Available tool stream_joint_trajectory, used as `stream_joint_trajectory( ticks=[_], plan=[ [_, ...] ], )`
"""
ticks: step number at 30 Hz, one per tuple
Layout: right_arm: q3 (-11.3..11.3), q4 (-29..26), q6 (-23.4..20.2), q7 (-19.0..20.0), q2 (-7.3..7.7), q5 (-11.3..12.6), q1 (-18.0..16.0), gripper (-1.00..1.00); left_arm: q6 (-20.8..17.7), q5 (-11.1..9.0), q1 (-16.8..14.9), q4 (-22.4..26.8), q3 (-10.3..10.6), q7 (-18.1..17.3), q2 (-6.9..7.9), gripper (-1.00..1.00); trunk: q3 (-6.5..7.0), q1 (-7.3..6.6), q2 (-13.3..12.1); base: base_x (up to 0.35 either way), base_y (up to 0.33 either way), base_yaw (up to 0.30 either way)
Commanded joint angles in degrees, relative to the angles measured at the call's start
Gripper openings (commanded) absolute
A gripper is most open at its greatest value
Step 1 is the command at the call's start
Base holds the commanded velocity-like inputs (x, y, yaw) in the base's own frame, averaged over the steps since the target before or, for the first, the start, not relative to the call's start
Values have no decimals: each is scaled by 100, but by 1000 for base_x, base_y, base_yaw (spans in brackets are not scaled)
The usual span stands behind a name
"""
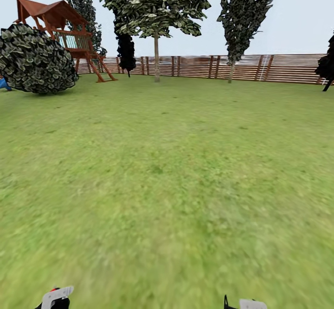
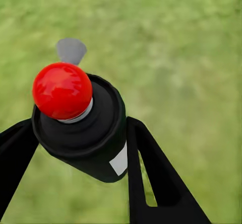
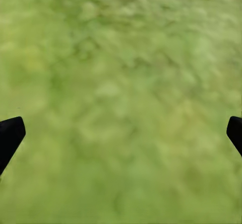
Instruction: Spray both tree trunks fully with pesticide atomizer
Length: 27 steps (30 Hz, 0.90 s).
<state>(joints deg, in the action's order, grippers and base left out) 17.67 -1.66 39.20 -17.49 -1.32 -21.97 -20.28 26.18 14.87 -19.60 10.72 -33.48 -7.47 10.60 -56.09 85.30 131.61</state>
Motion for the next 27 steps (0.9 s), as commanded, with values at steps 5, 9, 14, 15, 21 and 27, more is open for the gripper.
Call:
stream_joint_trajectory(
  ticks=[5, 9, 14, 15, 21, 27],
  plan=[
    [1, -1, 0, 0, 0, 0, -2, 100, -5, -1, 0, 1, -1, 0, -5, -100, 0, 0, 0, 339, 0, 0],
    [2, -1, 0, 0, 0, 0, -2, 100, -8, -1, 0, 1, -1, -1, -6, -100, 0, 0, 0, 339, 0, 0],
    [0, -1, 0, 0, 0, 0, -2, 100, -8, -1, 0, 1, -1, 0, -6, -100, 0, 0, 0, 339, 0, 0],
    [0, -1, 0, 0, 0, 0, -2, 100, -8, 0, 0, 1, -1, 0, -3, -100, 0, 0, 0, 339, 0, 0],
    [0, -1, 0, 0, 0, 0, -2, 100, -1, -1, 0, 1, -1, -1, -5, -100, 0, 0, 0, 339, 0, 0],
    [1, -1, 0, 0, 0, 0, -2, 100, 6, -1, 0, -1, -1, -1, -6, -100, 0, 0, 0, 339, 0, 0]
  ],
)
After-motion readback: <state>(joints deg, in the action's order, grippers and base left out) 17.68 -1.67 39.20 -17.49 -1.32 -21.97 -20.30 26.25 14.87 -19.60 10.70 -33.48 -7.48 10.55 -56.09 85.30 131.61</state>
